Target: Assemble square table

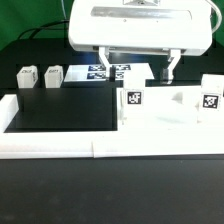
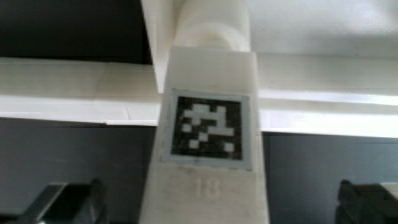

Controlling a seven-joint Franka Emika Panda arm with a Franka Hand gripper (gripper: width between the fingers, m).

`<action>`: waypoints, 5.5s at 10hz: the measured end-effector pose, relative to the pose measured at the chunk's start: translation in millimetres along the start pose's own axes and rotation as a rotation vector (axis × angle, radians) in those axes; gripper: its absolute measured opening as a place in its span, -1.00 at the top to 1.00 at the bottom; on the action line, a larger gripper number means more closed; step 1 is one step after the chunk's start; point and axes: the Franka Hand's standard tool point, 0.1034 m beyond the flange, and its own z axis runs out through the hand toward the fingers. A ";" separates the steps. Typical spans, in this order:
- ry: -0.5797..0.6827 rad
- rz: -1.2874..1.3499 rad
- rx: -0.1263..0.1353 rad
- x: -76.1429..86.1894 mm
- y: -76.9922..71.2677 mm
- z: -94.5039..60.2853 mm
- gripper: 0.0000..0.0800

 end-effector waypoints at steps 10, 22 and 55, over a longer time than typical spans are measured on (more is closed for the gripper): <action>-0.566 0.082 0.081 19.0 12.7 5.9 -0.62; -0.599 0.418 -0.009 9.9 9.3 10.4 0.27; -0.502 1.098 -0.155 0.5 0.6 18.3 0.26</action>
Offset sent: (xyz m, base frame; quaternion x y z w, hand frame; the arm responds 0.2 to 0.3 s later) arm 0.0141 0.0029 0.0021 0.0384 -0.0741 0.0348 0.9959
